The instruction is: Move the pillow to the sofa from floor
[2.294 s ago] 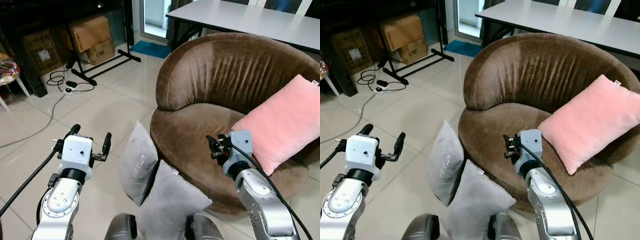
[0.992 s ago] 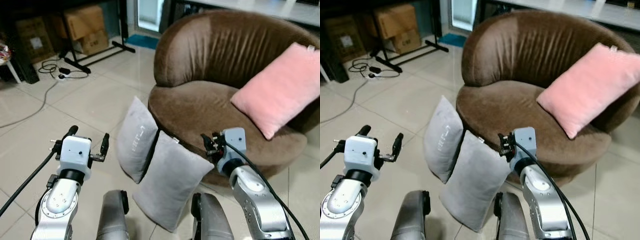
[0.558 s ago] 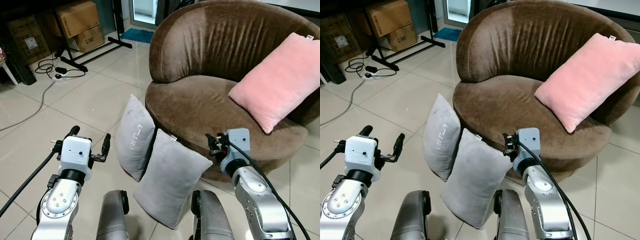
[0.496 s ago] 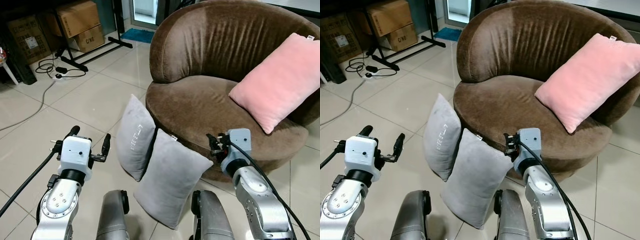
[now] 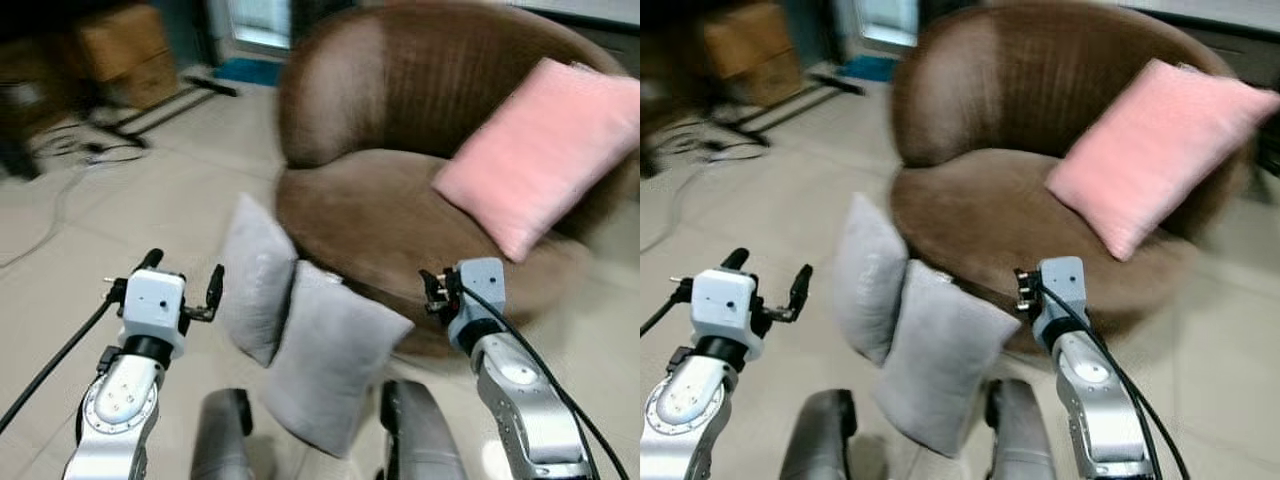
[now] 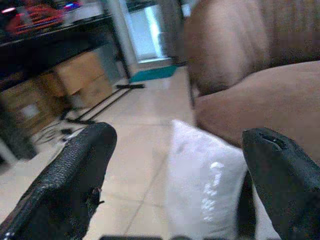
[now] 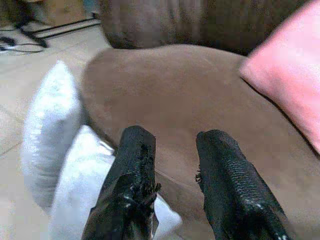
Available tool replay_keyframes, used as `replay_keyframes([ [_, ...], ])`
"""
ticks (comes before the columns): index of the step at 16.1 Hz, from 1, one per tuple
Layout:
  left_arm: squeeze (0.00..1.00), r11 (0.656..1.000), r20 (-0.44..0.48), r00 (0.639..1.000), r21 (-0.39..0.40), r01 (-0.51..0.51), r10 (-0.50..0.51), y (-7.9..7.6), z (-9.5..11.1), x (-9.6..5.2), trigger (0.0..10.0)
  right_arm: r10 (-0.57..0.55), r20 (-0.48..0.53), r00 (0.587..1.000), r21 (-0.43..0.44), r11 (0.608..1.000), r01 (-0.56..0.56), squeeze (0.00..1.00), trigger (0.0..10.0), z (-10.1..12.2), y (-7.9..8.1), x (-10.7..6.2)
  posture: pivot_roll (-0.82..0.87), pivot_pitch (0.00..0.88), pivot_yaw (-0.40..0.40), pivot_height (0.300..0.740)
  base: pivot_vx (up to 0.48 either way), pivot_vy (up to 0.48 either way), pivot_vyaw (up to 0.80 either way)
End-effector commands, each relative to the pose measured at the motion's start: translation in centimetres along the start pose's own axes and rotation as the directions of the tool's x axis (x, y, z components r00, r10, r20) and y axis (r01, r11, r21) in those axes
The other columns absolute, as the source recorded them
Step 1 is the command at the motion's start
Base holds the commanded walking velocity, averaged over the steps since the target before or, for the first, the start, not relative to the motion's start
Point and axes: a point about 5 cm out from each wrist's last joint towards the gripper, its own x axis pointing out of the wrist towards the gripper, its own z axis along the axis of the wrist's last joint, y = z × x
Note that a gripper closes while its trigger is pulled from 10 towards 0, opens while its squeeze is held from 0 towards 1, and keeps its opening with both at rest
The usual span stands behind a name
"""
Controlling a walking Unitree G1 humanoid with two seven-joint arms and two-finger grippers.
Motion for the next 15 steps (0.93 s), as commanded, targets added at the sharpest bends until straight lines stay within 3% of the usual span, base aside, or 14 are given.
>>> replay_keyframes([
  [1,0.00,1.000,0.005,1.000,0.000,0.002,-0.002,0.11,0.14,-0.08,10.0,0.012,0.004,1.000,-0.004,1.000,-0.012,0.00,10.0,0.12,0.34,0.18,0.01,0.000,-0.013,0.553,0.000,0.000,0.80],
  [4,0.00,1.000,0.006,1.000,-0.003,0.004,-0.004,0.10,0.16,-0.05,10.0,-0.024,0.012,1.000,0.061,0.998,0.023,0.00,10.0,0.10,-0.14,0.18,0.01,0.000,-0.013,0.553,0.080,0.000,0.27],
  [6,0.00,1.000,0.007,1.000,-0.005,0.008,-0.008,0.10,0.16,-0.04,10.0,-0.024,0.013,1.000,0.055,0.998,0.024,0.00,10.0,0.15,-0.20,0.19,0.01,0.000,-0.010,0.553,0.283,0.000,0.00],
  [10,0.00,1.000,0.008,1.000,-0.006,0.012,-0.012,0.03,0.19,-0.01,10.0,-0.030,-0.006,1.000,0.065,0.997,0.030,0.00,10.0,-0.09,-0.17,0.19,0.01,0.000,-0.009,0.553,0.296,0.000,-0.78],
  [12,0.00,1.000,0.007,1.000,-0.005,0.013,-0.013,0.01,0.16,-0.04,10.0,-0.026,0.005,1.000,0.053,0.998,0.026,0.00,10.0,0.03,-0.13,0.19,0.01,0.000,-0.009,0.553,0.298,0.000,0.00],
  [13,0.00,1.000,0.007,1.000,-0.005,0.014,-0.014,-0.01,0.15,-0.05,10.0,-0.022,-0.006,1.000,-0.016,1.000,0.022,0.00,10.0,-0.05,-0.10,0.22,0.01,0.000,-0.010,0.553,0.296,0.000,0.00],
  [15,0.00,1.000,0.008,1.000,-0.003,0.012,-0.012,-0.02,0.17,-0.02,10.0,-0.027,-0.008,1.000,-0.047,0.999,0.026,0.00,10.0,-0.11,-0.20,0.26,0.01,0.000,-0.011,0.553,0.287,0.000,0.80],
])
